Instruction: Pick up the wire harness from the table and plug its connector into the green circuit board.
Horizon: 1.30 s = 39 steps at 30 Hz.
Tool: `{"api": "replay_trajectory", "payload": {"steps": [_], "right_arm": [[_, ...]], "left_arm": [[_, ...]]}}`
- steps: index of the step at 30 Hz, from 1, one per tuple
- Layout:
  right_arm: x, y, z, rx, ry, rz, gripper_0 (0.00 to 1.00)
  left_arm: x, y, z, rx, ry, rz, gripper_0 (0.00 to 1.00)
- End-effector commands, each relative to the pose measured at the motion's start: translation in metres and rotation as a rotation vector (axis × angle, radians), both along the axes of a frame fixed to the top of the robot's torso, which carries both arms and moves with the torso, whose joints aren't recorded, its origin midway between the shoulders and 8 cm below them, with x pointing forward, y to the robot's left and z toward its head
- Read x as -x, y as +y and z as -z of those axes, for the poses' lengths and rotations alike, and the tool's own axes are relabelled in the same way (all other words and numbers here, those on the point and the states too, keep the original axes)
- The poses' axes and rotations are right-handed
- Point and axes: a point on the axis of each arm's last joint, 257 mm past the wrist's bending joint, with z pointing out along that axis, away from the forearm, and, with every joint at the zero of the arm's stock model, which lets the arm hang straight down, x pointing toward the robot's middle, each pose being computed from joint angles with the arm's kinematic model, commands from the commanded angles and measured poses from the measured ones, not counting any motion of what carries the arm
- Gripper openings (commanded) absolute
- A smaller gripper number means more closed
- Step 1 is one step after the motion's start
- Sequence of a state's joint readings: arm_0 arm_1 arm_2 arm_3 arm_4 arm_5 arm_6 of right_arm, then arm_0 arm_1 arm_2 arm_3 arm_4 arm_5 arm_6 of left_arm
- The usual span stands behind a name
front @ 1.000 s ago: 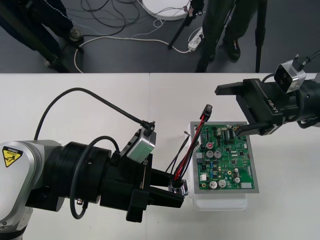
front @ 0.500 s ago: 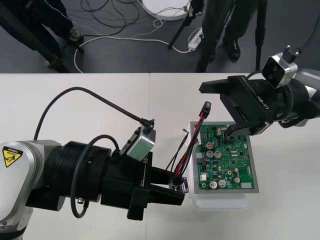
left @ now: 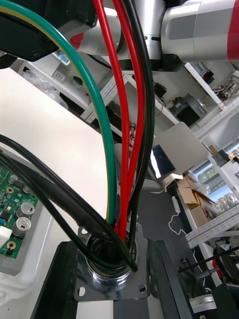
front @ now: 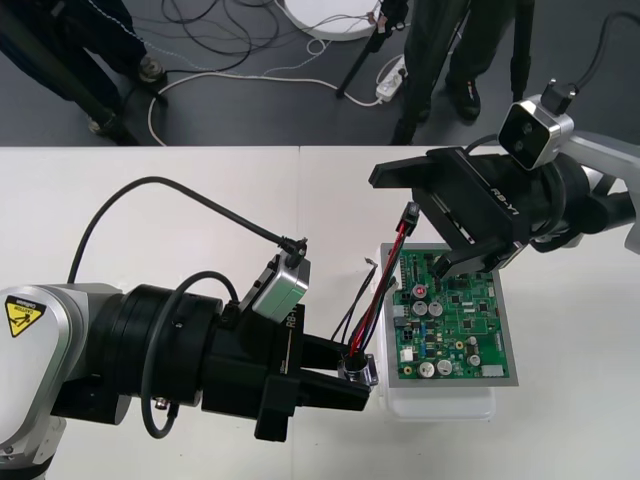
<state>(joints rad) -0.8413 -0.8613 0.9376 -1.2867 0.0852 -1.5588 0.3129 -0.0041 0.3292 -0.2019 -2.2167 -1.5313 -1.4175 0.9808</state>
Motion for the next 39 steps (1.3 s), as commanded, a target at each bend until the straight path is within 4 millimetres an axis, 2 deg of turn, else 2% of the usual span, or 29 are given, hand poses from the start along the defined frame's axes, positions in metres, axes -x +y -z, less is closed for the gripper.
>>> {"api": "replay_trajectory", "payload": {"steps": [1,11,39], "right_arm": [[0.017,0.010,-0.027,-0.007,0.023,-0.100,1.00],[0.030,0.012,-0.033,-0.006,0.050,-0.149,1.00],[0.034,0.004,-0.036,-0.011,0.099,-0.157,1.00]], "left_arm": [[0.002,-0.010,-0.024,0.077,0.051,-0.030,0.01],[0.002,-0.010,-0.024,0.079,0.051,-0.031,0.01],[0.003,-0.010,-0.026,0.085,0.057,-0.027,0.01]]}}
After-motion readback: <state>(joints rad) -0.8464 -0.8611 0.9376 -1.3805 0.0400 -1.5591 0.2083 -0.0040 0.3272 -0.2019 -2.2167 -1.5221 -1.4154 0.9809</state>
